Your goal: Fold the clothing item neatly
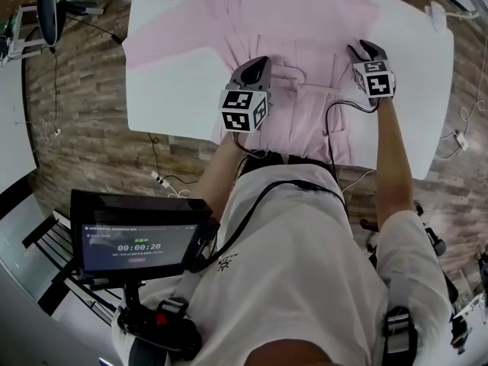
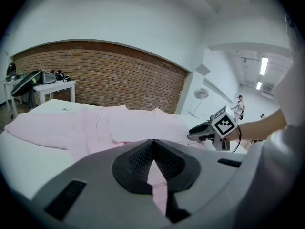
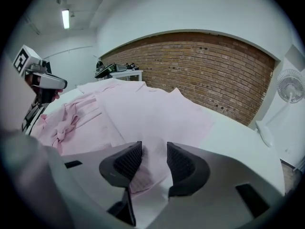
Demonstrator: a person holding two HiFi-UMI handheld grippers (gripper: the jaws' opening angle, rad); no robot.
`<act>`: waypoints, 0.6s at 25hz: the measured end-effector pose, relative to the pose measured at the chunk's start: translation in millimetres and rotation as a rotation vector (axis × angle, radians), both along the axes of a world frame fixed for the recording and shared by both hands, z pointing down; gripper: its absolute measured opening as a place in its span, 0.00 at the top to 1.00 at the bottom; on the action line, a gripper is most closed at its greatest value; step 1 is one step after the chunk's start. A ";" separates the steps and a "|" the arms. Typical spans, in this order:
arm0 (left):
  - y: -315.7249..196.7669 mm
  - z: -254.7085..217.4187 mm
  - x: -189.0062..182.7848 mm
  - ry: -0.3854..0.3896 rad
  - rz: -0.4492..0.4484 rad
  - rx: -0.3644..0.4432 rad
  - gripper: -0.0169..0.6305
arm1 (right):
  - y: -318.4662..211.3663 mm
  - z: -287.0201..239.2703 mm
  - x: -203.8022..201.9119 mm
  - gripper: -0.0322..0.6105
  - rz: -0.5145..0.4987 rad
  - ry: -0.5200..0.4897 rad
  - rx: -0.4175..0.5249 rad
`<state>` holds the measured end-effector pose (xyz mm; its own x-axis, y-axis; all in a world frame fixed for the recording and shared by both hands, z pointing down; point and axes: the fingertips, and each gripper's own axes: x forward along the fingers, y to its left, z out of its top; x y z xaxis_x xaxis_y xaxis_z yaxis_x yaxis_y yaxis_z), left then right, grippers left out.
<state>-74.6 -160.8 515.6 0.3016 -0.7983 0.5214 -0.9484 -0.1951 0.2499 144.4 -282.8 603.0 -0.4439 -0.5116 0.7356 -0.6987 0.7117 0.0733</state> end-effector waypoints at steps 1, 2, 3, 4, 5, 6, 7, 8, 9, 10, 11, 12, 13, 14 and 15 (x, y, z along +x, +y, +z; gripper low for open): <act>0.0 1.2 -2.7 -0.001 -0.009 -0.004 0.97 | 0.3 -1.1 3.2 0.69 0.007 -0.007 -0.001; -0.3 2.1 -5.0 -0.004 -0.015 -0.006 0.97 | 0.8 -2.2 7.3 0.69 0.017 -0.015 -0.003; -1.5 2.8 -7.1 -0.008 -0.019 -0.008 0.97 | 1.5 -2.7 11.6 0.69 0.026 -0.022 -0.004; -4.1 2.9 -9.1 -0.013 -0.020 -0.007 0.97 | 2.5 -3.1 14.5 0.69 0.032 -0.026 -0.005; -8.8 2.3 -11.4 -0.017 -0.020 -0.003 0.97 | 3.3 -4.2 14.9 0.69 0.031 -0.028 -0.007; -16.0 0.7 -13.8 -0.020 -0.021 0.004 0.97 | 3.5 -6.7 13.2 0.69 0.022 -0.030 -0.008; -25.9 -2.0 -16.1 -0.022 -0.023 0.016 0.97 | 2.6 -11.6 10.3 0.69 0.011 -0.037 -0.007; -38.3 -5.0 -18.5 -0.028 -0.022 0.031 0.97 | -0.1 -19.0 7.2 0.69 0.002 -0.054 0.002; -52.4 -7.2 -20.9 -0.041 -0.019 0.048 0.97 | -5.3 -27.2 4.7 0.69 -0.001 -0.077 0.017; -67.2 -7.0 -23.5 -0.061 -0.014 0.062 0.97 | -12.7 -33.3 3.3 0.69 0.003 -0.098 0.032; -81.6 -3.8 -26.2 -0.086 -0.008 0.069 0.97 | -21.7 -35.6 3.2 0.69 0.011 -0.108 0.044; -94.9 1.6 -28.4 -0.112 -0.001 0.068 0.97 | -31.6 -34.7 4.5 0.69 0.018 -0.107 0.054; -106.4 7.8 -29.6 -0.134 0.007 0.061 0.97 | -41.7 -32.5 7.1 0.69 0.024 -0.098 0.062; -115.7 14.1 -30.0 -0.152 0.015 0.049 0.97 | -51.3 -30.7 10.6 0.69 0.030 -0.088 0.069; -123.2 20.3 -30.6 -0.169 0.021 0.034 0.97 | -60.4 -30.0 13.9 0.69 0.035 -0.085 0.074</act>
<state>-105.2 -284.0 535.9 0.2290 -0.8108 0.5386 -0.9719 -0.2211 0.0804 158.4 -343.2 573.0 -0.4837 -0.5795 0.6559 -0.7291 0.6813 0.0643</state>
